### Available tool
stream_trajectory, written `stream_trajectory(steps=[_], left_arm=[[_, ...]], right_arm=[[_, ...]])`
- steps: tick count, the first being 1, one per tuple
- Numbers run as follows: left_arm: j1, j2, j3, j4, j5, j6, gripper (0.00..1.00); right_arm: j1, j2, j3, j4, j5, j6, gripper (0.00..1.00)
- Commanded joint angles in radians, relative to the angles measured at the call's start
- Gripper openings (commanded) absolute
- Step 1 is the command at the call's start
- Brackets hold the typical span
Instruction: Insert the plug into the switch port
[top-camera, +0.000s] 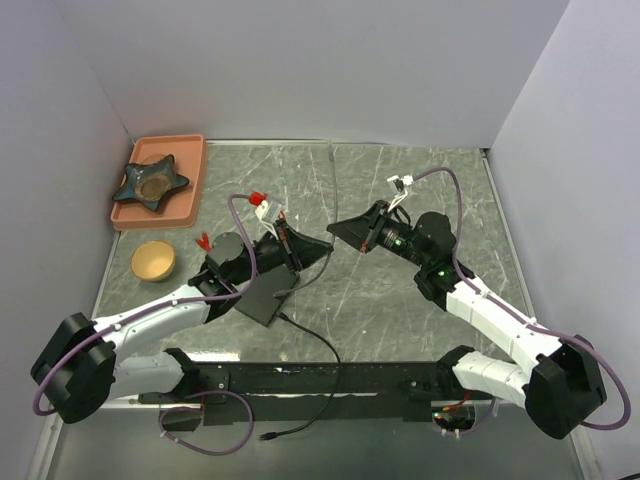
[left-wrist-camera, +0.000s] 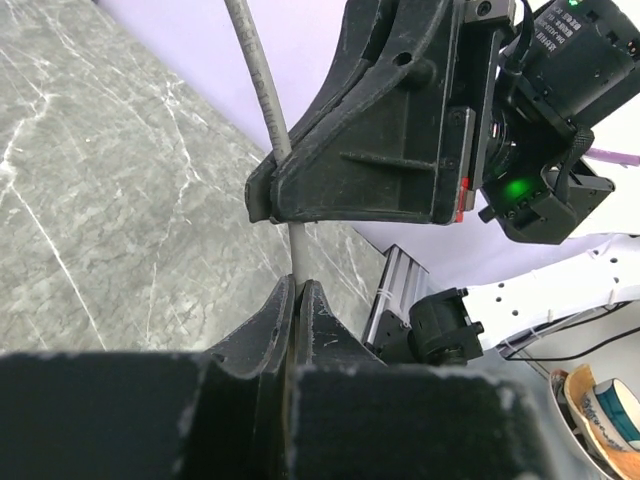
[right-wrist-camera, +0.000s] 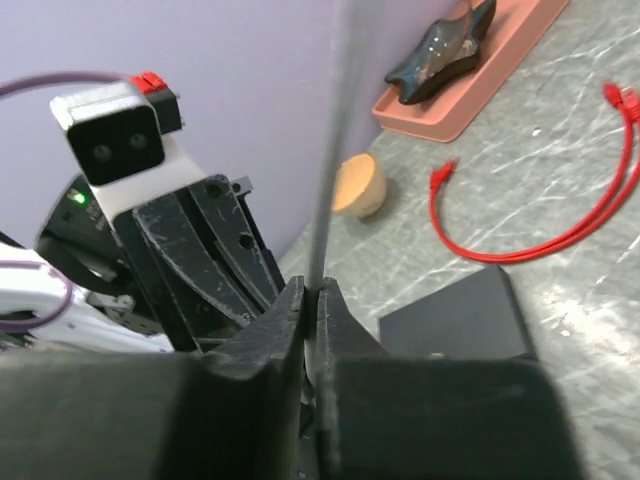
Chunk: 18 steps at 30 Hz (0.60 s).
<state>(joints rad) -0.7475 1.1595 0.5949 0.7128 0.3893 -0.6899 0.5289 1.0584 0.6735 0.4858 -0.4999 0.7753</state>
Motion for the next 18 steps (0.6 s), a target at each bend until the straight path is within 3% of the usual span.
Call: stream_trajectory(steps=[1, 3, 6, 9, 12, 18], left_arm=[[-0.012, -0.023, 0.037, 0.011, 0.005, 0.026, 0.04], [-0.012, -0.030, 0.040, -0.007, -0.019, 0.032, 0.07], [-0.012, -0.059, 0.057, -0.085, -0.061, 0.058, 0.34], [-0.012, -0.108, 0.056, -0.125, -0.093, 0.073, 0.70], [-0.012, -0.162, 0.062, -0.182, -0.109, 0.090, 0.80], [-0.010, -0.259, 0.054, -0.245, -0.147, 0.105, 0.82]], right_arm=[[-0.013, -0.001, 0.066, 0.028, 0.001, -0.031, 0.00], [-0.015, -0.038, 0.116, -0.116, 0.040, -0.105, 0.00], [-0.018, -0.095, 0.199, -0.310, 0.139, -0.267, 0.00], [-0.023, -0.141, 0.273, -0.454, 0.216, -0.416, 0.00], [-0.023, -0.181, 0.328, -0.530, 0.264, -0.531, 0.00], [-0.023, -0.189, 0.365, -0.657, 0.217, -0.637, 0.00]])
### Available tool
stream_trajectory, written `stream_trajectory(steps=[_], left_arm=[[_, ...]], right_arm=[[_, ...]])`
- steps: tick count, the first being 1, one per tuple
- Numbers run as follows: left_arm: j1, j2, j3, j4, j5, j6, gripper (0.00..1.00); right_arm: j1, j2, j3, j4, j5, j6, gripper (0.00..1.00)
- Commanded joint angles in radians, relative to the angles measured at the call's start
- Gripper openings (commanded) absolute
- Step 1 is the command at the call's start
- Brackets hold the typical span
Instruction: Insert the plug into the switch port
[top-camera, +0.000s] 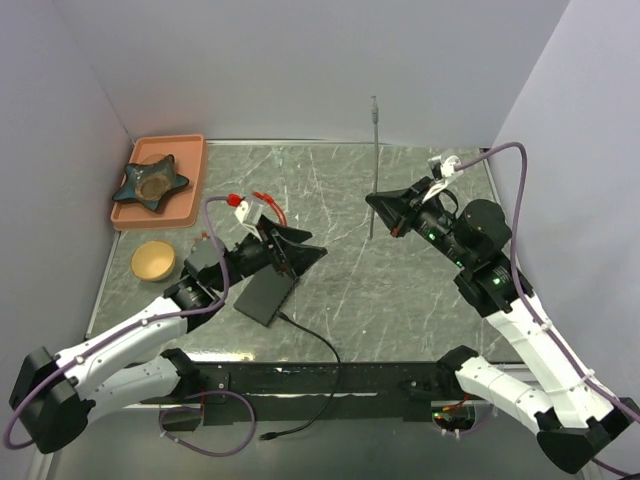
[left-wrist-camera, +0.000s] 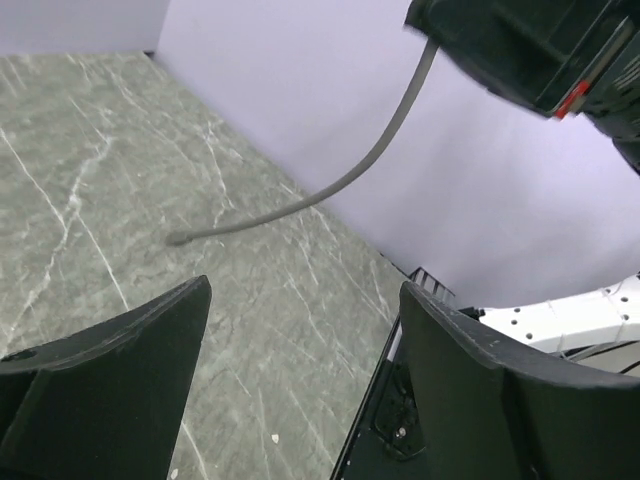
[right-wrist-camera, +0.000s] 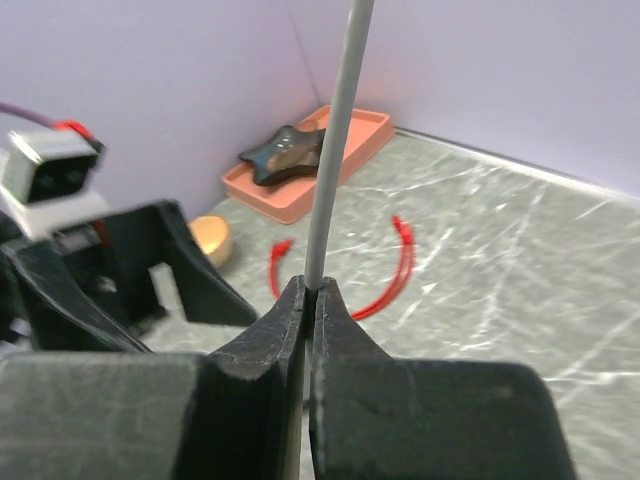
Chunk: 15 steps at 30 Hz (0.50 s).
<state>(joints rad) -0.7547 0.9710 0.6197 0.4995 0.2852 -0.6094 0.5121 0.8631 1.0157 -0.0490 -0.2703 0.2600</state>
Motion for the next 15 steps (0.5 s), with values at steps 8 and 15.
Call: stream_trajectory(steps=[8, 15], left_arm=[[-0.003, -0.146, -0.113, 0.022, -0.087, 0.010, 0.83], [0.014, -0.189, -0.238, 0.123, -0.063, -0.036, 0.81]], right_arm=[[0.025, 0.126, -0.241, 0.024, -0.299, -0.065, 0.00], [0.163, 0.180, -0.382, 0.089, -0.251, -0.125, 0.00]])
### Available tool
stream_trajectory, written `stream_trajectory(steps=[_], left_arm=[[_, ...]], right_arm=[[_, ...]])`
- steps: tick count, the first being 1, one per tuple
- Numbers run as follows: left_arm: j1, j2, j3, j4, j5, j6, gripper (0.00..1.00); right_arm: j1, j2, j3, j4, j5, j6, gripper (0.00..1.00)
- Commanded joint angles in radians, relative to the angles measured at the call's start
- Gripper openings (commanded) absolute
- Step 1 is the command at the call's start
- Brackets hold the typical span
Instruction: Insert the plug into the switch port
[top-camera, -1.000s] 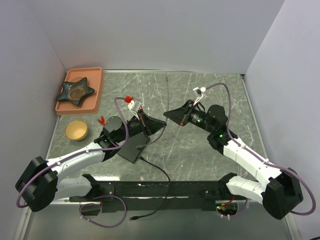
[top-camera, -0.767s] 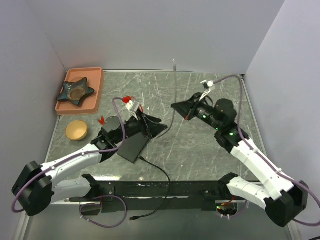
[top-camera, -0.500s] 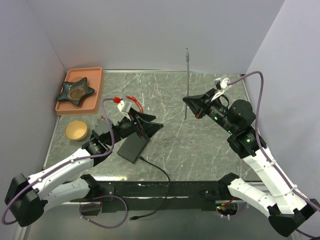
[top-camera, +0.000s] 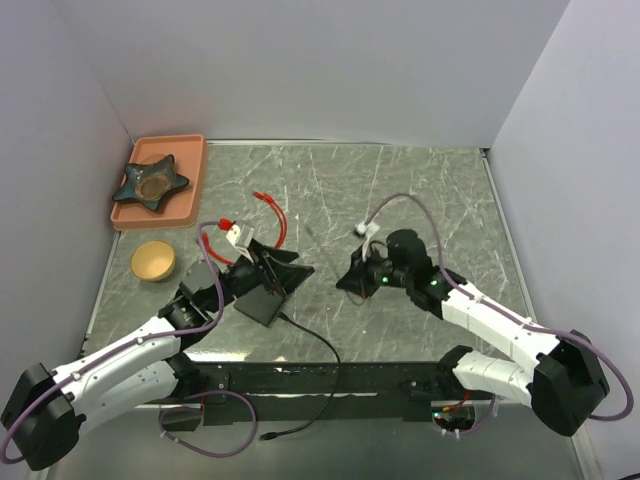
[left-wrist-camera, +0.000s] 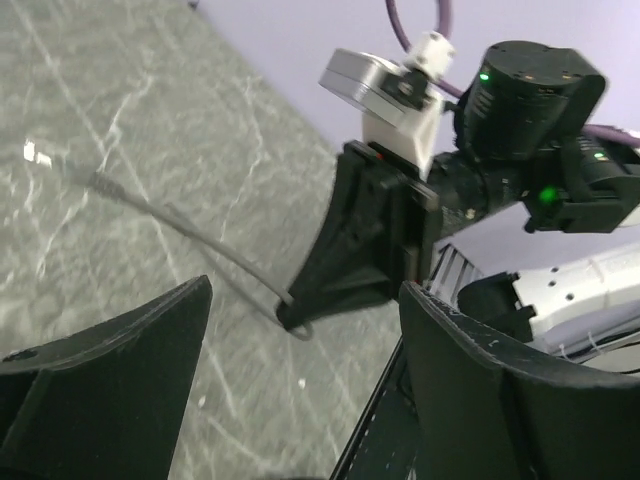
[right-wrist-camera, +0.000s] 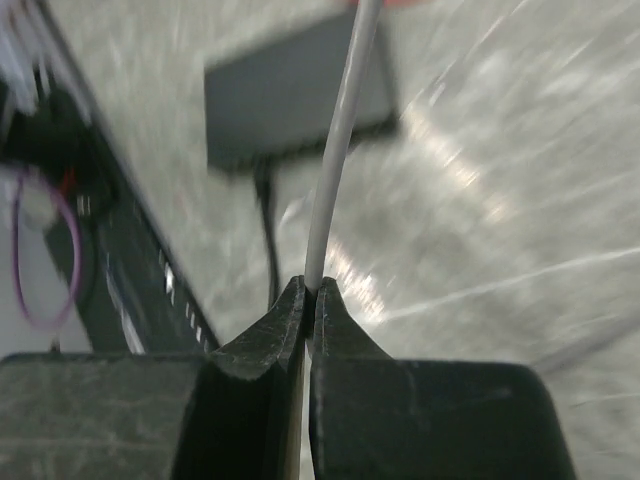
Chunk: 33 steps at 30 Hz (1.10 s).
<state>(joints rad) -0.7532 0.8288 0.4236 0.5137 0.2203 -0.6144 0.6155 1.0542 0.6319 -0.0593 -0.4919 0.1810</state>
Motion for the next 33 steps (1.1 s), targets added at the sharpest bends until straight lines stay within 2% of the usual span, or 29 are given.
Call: stream_trajectory(steps=[1, 7, 12, 15, 19, 25, 29, 33], left_arm=[[0.018, -0.059, -0.077, 0.129, 0.007, -0.034, 0.81], [0.110, -0.175, -0.172, 0.164, -0.012, -0.087, 0.74], [0.256, -0.215, -0.236, 0.274, 0.115, -0.168, 0.74], [0.328, -0.165, -0.240, 0.331, 0.204, -0.212, 0.74], [0.374, -0.038, -0.250, 0.530, 0.293, -0.275, 0.74], [0.380, 0.124, -0.206, 0.675, 0.373, -0.327, 0.72], [0.380, 0.173, -0.189, 0.769, 0.387, -0.361, 0.70], [0.380, 0.185, -0.175, 0.775, 0.393, -0.360, 0.69]], right_arm=[[0.066, -0.008, -0.017, 0.108, -0.042, -0.046, 0.00], [0.072, -0.051, -0.067, 0.150, -0.063, -0.026, 0.00], [0.070, -0.066, -0.080, 0.157, -0.135, -0.038, 0.00], [0.073, -0.077, -0.093, 0.188, -0.183, -0.031, 0.00], [0.073, -0.095, -0.097, 0.196, -0.221, -0.032, 0.00], [0.078, -0.088, -0.095, 0.202, -0.249, -0.032, 0.00], [0.081, -0.089, -0.097, 0.199, -0.241, -0.029, 0.00], [0.082, -0.088, -0.097, 0.193, -0.246, -0.034, 0.00]])
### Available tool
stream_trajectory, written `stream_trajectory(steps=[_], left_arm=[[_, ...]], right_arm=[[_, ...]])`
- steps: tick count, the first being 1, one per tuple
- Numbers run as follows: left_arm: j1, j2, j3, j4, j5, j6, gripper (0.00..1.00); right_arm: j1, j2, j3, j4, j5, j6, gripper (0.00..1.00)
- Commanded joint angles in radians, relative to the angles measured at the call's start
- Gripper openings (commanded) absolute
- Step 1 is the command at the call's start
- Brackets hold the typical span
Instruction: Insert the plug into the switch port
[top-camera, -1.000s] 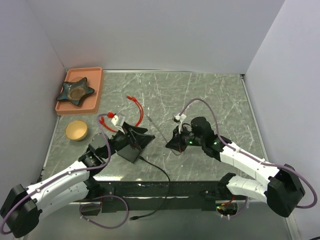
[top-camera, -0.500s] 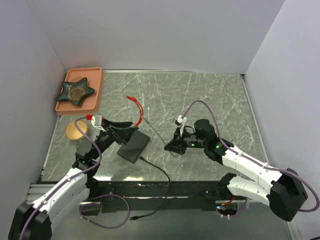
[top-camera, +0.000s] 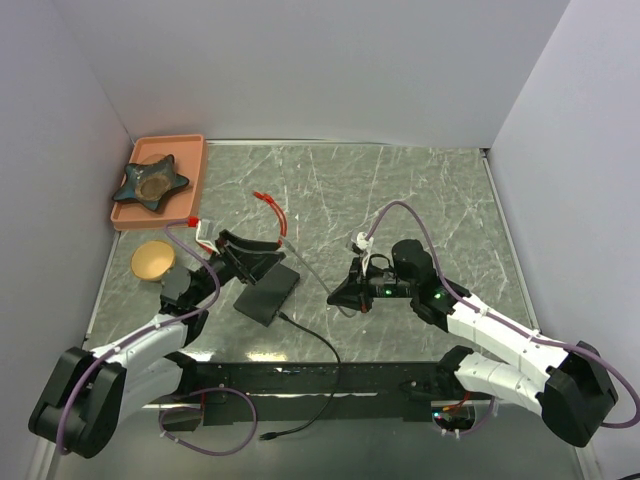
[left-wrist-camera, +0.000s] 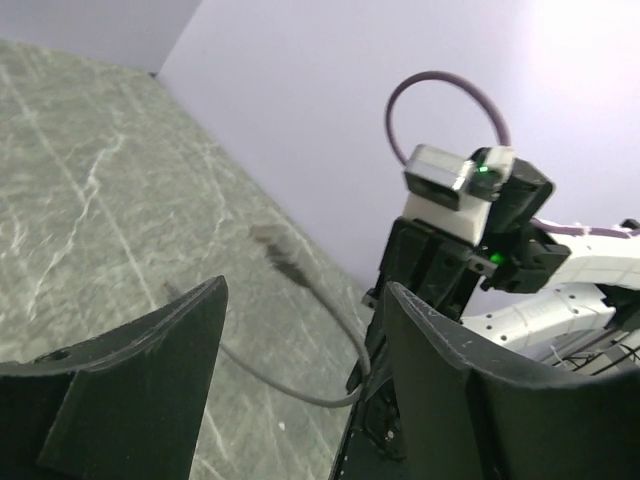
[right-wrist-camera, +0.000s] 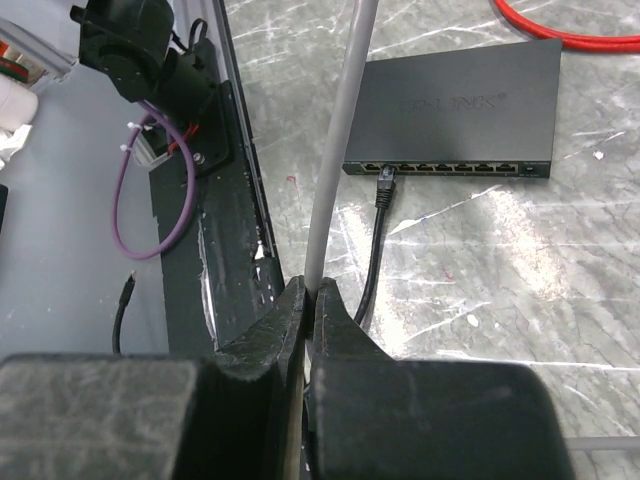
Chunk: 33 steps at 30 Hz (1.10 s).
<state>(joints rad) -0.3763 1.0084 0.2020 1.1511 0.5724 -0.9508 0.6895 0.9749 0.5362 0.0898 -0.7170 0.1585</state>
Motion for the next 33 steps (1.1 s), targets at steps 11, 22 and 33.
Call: stream_trajectory(steps=[11, 22, 33], left_arm=[[0.004, 0.116, 0.096, 0.231, 0.021, -0.077, 0.54], [0.004, 0.150, 0.132, 0.239, 0.027, -0.082, 0.14], [-0.004, 0.092, 0.111, 0.200, 0.035, -0.060, 0.01]], right_arm=[[0.015, -0.016, -0.002, 0.042, -0.016, -0.013, 0.00], [0.016, -0.028, -0.010, 0.044, -0.019, -0.014, 0.00], [0.016, -0.005, 0.044, 0.018, 0.017, -0.007, 0.38]])
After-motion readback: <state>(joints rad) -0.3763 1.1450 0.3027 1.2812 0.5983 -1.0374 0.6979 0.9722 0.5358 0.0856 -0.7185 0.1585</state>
